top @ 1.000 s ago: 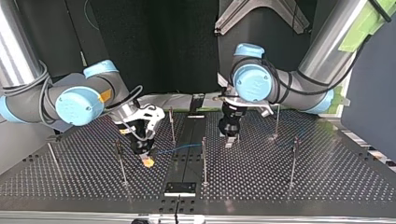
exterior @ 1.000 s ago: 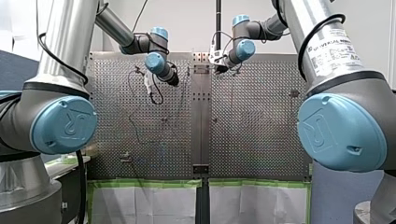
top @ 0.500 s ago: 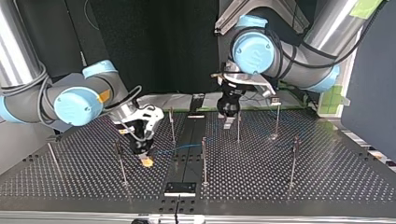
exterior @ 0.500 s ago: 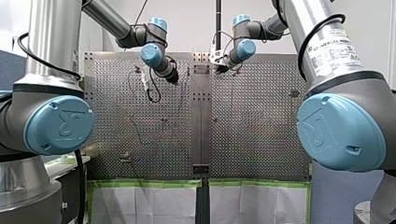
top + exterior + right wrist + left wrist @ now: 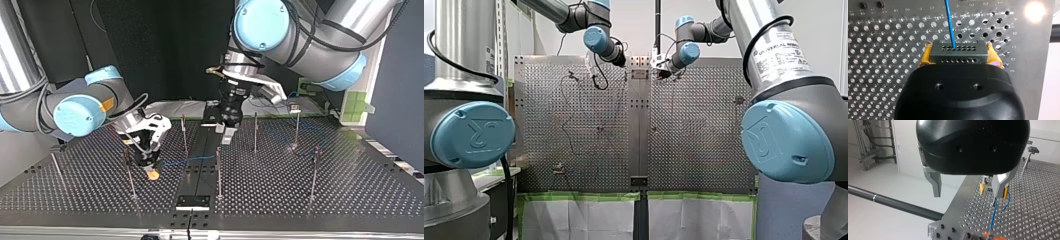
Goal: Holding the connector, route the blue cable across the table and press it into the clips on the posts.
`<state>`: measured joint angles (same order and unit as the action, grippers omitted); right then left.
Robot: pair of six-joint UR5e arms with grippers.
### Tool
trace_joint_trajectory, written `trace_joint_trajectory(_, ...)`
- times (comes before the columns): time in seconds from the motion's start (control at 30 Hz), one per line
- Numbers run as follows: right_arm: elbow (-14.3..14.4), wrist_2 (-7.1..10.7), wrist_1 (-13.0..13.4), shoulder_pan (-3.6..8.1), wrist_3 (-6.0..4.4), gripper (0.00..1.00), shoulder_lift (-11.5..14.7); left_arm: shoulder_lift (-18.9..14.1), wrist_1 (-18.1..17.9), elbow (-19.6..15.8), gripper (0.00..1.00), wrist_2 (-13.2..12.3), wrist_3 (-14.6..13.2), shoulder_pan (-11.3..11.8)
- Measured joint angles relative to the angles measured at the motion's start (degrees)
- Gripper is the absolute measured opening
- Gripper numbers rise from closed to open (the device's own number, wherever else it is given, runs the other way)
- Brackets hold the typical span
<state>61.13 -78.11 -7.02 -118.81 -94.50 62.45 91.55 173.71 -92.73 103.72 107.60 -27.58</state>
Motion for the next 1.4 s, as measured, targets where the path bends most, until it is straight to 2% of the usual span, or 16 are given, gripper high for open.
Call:
trace_joint_trajectory(0.17, 0.00, 0.04, 0.05, 0.02, 0.00, 0.00, 0.00, 1.54, -0.58, 2.95, 1.00, 2.14, -0.04, -2.95)
trace_joint_trajectory(0.43, 0.00, 0.04, 0.15, 0.02, 0.00, 0.00, -0.03, 4.40, 1.78, 7.12, 1.00, 2.08, -1.04, -7.32)
trace_joint_trajectory(0.63, 0.00, 0.05, 0.16, 0.02, 0.00, 0.00, -0.03, 7.09, 2.64, 9.87, 1.00, 2.65, -1.48, -9.42)
trace_joint_trajectory(0.9, 0.00, 0.05, 0.13, 0.08, 0.00, 0.00, -0.04, 11.03, 2.76, 12.16, 1.00, 4.58, -2.15, -8.31)
trace_joint_trajectory(1.13, 0.01, 0.05, 0.19, 0.17, 0.00, 0.00, -0.03, 13.73, 2.27, 12.30, 1.00, 3.42, -2.66, -6.69)
trace_joint_trajectory(1.4, 0.01, 0.05, 0.12, 0.18, 0.00, 0.00, -0.05, 14.46, 0.78, 13.33, 1.00, 3.51, -2.71, -5.95)
